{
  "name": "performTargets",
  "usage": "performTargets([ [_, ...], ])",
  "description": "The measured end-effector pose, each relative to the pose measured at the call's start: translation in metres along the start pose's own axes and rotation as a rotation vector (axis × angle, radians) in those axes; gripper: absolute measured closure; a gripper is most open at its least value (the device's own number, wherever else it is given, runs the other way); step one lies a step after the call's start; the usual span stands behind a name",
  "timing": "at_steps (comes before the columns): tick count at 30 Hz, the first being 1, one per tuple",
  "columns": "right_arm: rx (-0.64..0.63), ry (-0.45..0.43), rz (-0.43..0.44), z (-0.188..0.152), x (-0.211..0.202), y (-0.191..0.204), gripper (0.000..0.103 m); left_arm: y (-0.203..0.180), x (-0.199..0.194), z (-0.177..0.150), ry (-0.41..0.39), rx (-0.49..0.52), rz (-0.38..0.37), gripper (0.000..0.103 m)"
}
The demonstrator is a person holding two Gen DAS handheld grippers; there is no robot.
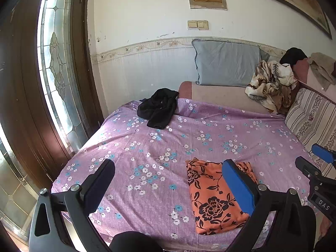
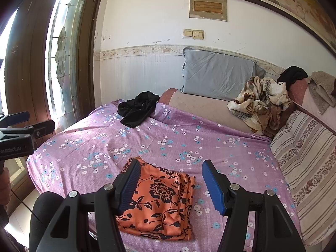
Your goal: Fold small clothes
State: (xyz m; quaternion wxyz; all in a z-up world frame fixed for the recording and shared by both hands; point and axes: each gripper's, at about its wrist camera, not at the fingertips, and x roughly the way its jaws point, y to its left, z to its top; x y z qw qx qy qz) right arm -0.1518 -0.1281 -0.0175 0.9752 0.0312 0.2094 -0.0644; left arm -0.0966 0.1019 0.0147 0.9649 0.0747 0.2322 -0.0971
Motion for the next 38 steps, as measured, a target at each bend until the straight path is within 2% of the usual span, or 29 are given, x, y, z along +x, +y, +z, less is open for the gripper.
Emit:
performTargets([
  [7, 0.028, 0.001, 0.065, 0.008, 0.02, 0.012, 0.038, 0.01, -0.006, -0.003, 0.048, 0.011, 0.039, 0.001],
  [11, 0.042, 0.006, 0.13, 0.025, 0.034, 0.025, 0.038, 0.021, -0.021, 0.0, 0.022, -0.009, 0.077, 0.001],
  [15, 0.011, -0.052, 0.161, 0.037, 0.028, 0.04, 0.038, 0.03, -0.028, 0.009, 0.005, -0.027, 0.103, 0.001],
  [18, -0.005, -0.074, 0.157, 0.039, 0.025, 0.042, 0.038, 0.03, -0.032, 0.015, -0.004, -0.033, 0.083, 0.001],
  [30, 0.026, -0.06, 0.132, 0.044, 0.035, 0.022, 0.038, 0.008, -0.026, 0.029, -0.006, -0.001, -0.017, 0.001],
  [35, 0.034, -0.044, 0.13, 0.046, 0.047, 0.016, 0.038, 0.012, -0.028, 0.04, -0.066, -0.052, -0.081, 0.001],
  [38, 0.061, -0.028, 0.142, 0.048, 0.058, 0.009, 0.038, 0.014, -0.026, 0.048, -0.107, -0.065, -0.067, 0.001],
])
